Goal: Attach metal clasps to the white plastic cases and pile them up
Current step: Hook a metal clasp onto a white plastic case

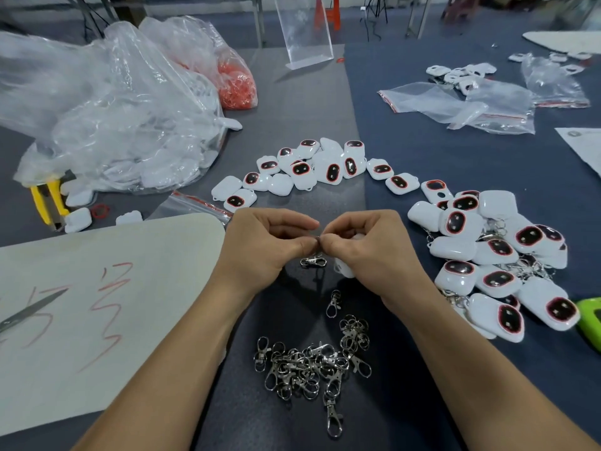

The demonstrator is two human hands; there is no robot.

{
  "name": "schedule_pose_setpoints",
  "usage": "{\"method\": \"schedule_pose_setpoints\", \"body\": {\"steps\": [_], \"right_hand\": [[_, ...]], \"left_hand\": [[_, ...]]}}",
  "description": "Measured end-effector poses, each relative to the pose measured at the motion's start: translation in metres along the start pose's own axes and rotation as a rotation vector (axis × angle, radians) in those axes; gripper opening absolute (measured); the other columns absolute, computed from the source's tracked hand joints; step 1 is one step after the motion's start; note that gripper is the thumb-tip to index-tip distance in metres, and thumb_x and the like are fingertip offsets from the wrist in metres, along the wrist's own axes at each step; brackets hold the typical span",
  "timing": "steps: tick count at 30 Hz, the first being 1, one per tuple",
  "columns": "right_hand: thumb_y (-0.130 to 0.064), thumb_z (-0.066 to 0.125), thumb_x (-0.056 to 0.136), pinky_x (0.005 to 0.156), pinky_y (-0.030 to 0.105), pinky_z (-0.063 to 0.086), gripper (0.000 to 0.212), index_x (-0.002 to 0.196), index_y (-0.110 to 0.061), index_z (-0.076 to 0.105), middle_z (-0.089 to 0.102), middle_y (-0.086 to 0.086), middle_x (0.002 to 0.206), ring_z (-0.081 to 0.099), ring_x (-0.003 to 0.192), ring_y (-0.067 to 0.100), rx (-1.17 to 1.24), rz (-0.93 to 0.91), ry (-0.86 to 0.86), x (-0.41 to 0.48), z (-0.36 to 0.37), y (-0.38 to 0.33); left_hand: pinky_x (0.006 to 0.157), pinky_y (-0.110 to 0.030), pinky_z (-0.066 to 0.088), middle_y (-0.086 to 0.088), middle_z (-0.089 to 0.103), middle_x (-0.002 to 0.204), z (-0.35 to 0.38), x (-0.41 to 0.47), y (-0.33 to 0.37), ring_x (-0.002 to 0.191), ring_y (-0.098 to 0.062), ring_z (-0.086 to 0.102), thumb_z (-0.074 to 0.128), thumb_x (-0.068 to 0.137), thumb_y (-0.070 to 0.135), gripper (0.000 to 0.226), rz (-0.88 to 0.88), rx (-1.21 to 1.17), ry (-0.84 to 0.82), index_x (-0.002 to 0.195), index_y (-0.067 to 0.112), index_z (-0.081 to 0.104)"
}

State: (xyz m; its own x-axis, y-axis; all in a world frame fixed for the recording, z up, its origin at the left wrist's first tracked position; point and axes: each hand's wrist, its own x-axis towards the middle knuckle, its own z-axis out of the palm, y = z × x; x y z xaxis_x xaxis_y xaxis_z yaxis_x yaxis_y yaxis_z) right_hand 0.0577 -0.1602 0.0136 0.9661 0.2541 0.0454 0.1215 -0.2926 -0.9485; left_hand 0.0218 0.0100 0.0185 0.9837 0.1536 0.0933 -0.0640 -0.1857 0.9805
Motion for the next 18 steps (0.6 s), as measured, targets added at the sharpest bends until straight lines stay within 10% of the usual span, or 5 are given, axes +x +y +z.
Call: {"method": "schedule_pose_setpoints", "body": {"steps": [18], "right_hand": [[0.006, 0.072, 0.08, 0.046, 0.026, 0.044, 0.025, 0.063, -0.012, 0.074, 0.058, 0.015, 0.058, 0.05, 0.047, 0.015, 0.391, 0.068, 0.044, 0.002, 0.0, -0.006]], "left_hand": [[0.067, -0.017, 0.054, 0.001, 0.078, 0.074, 0.015, -0.003, 0.003, 0.068, -0.007, 0.071, 0.08, 0.076, -0.004, 0.034, 0.073, -0.07, 0.083, 0.073, 0.029, 0.082]]}}
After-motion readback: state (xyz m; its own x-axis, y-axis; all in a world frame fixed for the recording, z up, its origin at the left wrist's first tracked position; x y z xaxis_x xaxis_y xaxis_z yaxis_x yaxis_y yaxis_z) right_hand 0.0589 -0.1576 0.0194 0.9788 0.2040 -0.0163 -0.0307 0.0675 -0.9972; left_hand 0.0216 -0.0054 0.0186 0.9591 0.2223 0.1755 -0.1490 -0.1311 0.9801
